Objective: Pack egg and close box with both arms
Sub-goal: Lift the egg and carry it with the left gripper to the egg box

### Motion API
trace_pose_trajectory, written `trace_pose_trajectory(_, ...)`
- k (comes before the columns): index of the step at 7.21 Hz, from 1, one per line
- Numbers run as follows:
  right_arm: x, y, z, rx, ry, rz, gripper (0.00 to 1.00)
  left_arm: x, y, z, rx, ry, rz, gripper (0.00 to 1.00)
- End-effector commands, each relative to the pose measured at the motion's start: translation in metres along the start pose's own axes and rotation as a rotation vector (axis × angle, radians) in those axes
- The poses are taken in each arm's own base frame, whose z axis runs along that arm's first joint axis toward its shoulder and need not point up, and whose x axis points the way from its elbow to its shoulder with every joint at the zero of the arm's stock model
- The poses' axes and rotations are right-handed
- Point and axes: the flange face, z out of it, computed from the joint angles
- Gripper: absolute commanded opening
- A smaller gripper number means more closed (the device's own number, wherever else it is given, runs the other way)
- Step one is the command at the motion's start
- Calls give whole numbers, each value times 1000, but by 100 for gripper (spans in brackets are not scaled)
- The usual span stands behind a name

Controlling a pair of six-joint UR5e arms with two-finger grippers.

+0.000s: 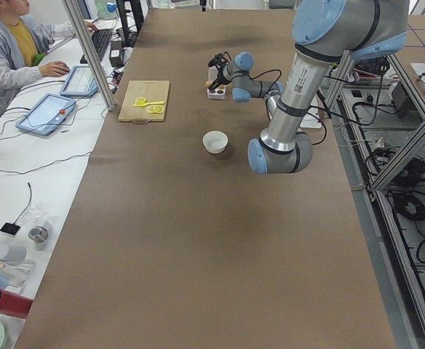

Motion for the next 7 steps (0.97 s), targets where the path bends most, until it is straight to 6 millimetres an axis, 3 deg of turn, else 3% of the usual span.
trace_pose_trajectory(1, 0, 0, 1, -1, -10, 10, 100, 6, 5, 6, 63, -2, 59, 0)
trace_pose_trajectory(3, -1, 1, 2, -2, -31, 12, 100, 34, 9, 22, 168, -149, 97, 0)
trace_pose_trajectory(4, 1, 2, 4, -8, -33, 19, 100, 52, 23, 27, 201, -204, 117, 0)
trace_pose_trajectory(6, 2, 5, 7, -13, -43, 24, 100, 44, 49, 47, 253, -184, 93, 0)
trace_pose_trajectory(7, 2, 5, 7, -13, -44, 24, 100, 45, 50, 47, 253, -176, 91, 0)
